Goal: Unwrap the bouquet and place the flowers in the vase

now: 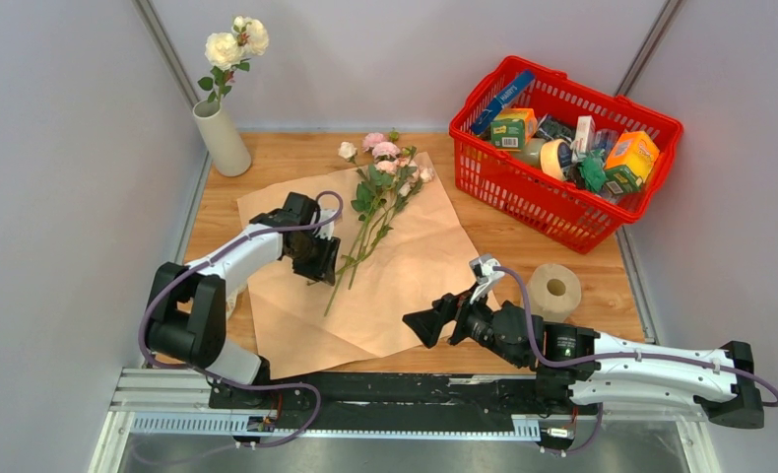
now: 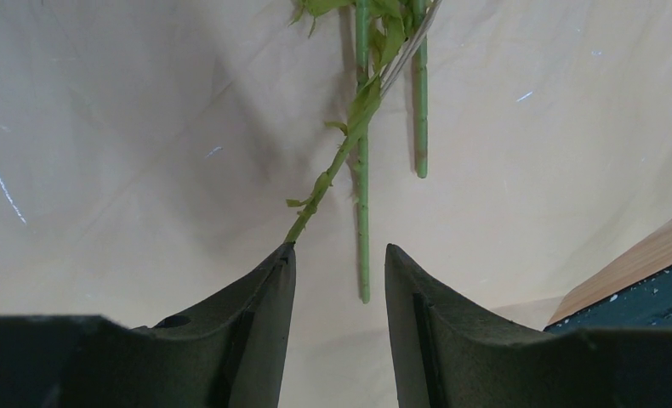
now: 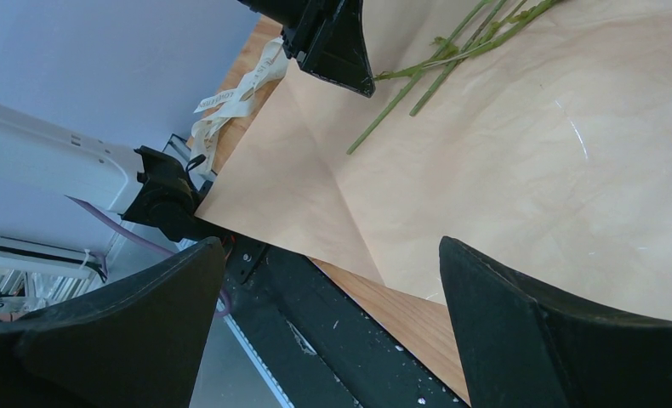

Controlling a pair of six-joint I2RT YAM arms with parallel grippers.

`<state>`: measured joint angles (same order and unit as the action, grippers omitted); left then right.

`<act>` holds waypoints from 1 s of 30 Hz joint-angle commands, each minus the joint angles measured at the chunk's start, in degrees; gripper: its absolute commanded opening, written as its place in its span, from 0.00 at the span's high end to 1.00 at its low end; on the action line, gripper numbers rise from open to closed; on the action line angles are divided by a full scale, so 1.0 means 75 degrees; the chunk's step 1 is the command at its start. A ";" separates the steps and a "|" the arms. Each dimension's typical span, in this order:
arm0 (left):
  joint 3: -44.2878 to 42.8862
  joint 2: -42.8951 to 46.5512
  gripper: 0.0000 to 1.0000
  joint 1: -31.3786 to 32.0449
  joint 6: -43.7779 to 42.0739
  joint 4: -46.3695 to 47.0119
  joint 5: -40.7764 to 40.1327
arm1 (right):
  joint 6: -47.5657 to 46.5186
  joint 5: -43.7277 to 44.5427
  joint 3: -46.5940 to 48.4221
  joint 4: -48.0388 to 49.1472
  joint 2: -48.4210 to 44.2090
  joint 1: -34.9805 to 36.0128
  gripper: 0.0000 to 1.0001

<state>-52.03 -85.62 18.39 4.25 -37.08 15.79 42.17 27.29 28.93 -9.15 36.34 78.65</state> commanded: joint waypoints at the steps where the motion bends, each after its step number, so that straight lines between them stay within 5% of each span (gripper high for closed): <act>1: -0.0152 -0.0184 0.49 0.0044 -0.0168 -0.0060 0.0064 | 0.0084 -0.0052 0.0245 0.0270 -0.0064 -0.0022 0.00; 15: -0.0211 -0.0583 0.50 0.0149 -0.0168 -0.0036 -0.0395 | 0.0131 -0.0193 0.0221 0.0387 -0.0169 -0.0022 0.00; 21: -0.0199 -0.0595 0.64 0.0278 -0.0192 -0.0013 -0.0208 | 0.0189 -0.0217 0.0092 0.0388 -0.0345 -0.0022 0.00; 27: -0.0035 -0.0290 0.57 0.0301 -0.0192 0.0151 0.0144 | 0.0213 -0.0228 0.0022 0.0388 -0.0556 -0.0022 0.00; 30: -0.0082 -0.0372 0.67 0.0302 -0.0227 0.0116 0.0355 | 0.0260 -0.0217 -0.0025 0.0399 -0.0579 -0.0022 0.00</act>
<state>-52.03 -90.11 20.27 3.62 -36.99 15.57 42.81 26.00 28.91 -8.71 32.77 78.65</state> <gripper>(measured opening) 0.386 0.998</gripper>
